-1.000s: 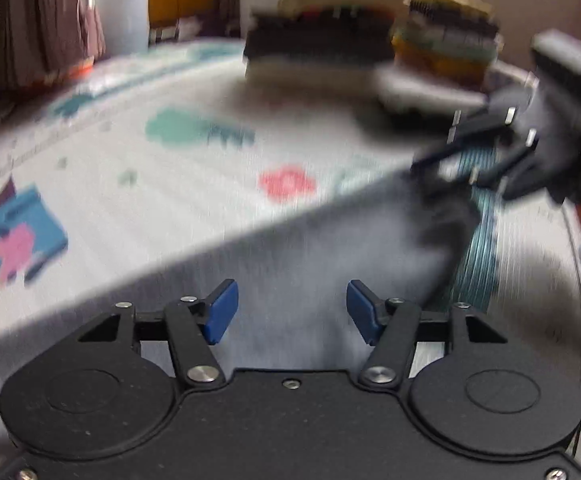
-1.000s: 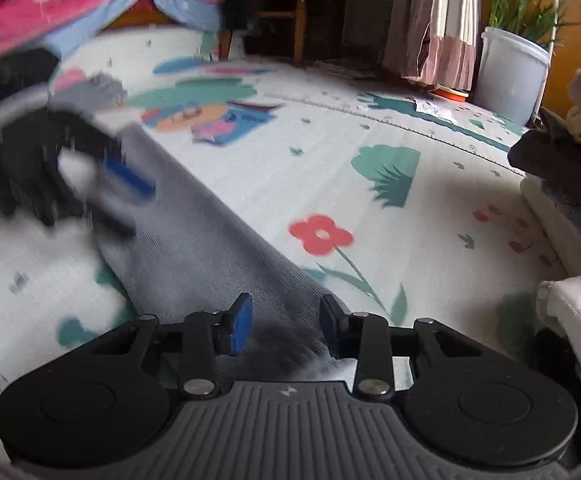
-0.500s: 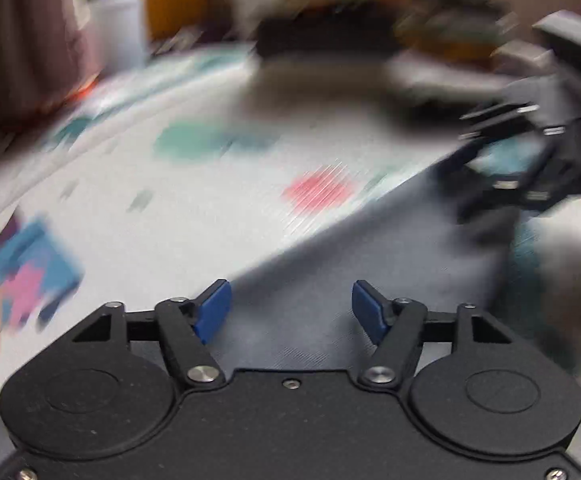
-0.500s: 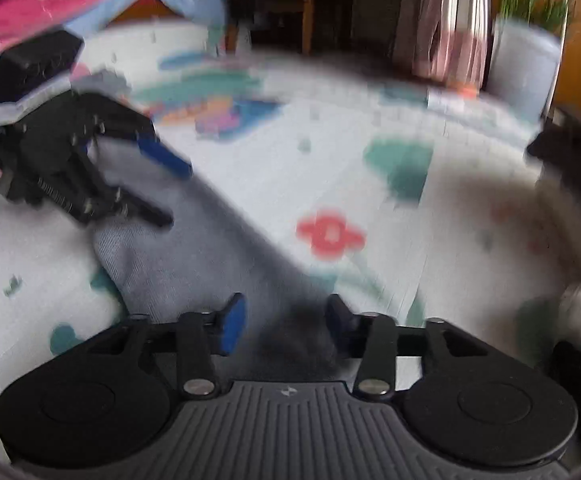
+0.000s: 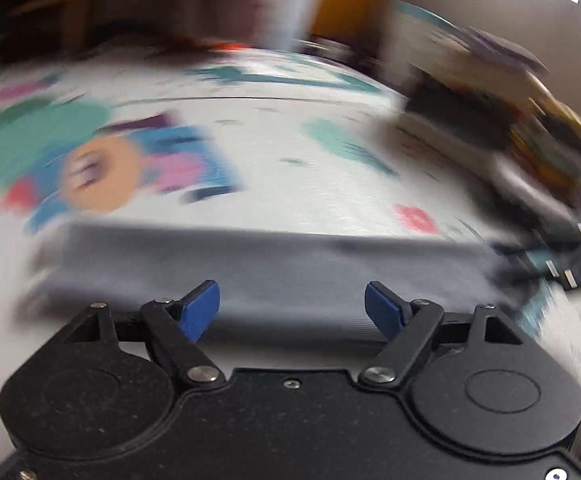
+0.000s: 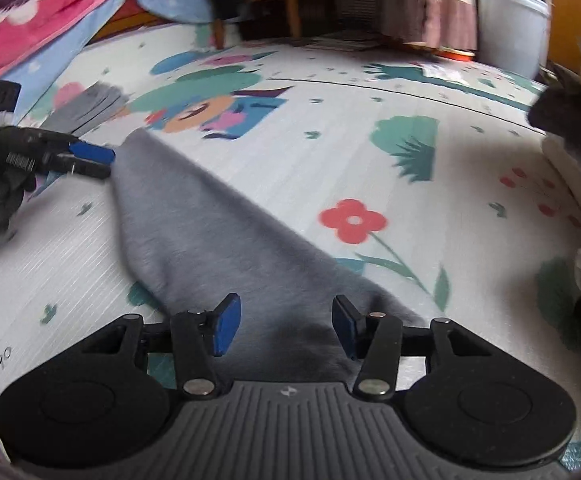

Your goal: Fold clothes

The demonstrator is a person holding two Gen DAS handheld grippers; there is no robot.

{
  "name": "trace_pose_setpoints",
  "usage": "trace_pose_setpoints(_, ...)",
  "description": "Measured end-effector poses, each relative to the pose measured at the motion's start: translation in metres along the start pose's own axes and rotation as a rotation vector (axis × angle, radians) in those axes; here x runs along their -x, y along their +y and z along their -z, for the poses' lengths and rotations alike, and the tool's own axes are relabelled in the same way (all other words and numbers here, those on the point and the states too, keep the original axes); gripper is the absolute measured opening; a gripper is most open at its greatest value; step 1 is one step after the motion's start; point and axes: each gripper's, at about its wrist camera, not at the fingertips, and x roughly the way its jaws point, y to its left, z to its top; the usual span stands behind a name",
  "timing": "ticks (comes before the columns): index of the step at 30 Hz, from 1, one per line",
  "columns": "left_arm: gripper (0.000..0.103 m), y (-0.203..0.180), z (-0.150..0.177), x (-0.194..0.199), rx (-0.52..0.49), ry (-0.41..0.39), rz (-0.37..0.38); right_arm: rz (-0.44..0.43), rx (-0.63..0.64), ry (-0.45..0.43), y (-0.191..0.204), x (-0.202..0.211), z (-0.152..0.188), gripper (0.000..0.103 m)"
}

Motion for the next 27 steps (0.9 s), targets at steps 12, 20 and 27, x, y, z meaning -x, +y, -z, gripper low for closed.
trace_pose_setpoints(12, 0.061, 0.112, -0.006, -0.003, 0.415, -0.055, -0.11, 0.014, 0.005, 0.031, 0.002, -0.015, -0.007, 0.051)
trace_pose_setpoints(20, 0.045, 0.111, -0.012, -0.016, 0.464, -0.006, -0.186, 0.013, 0.003, 0.073, -0.005, -0.028, 0.0, 0.053)
trace_pose_setpoints(27, 0.035, 0.118, 0.001, -0.002, 0.838, -0.031, -0.172, 0.009, 0.004, 0.076, -0.004, -0.029, 0.0, 0.056)
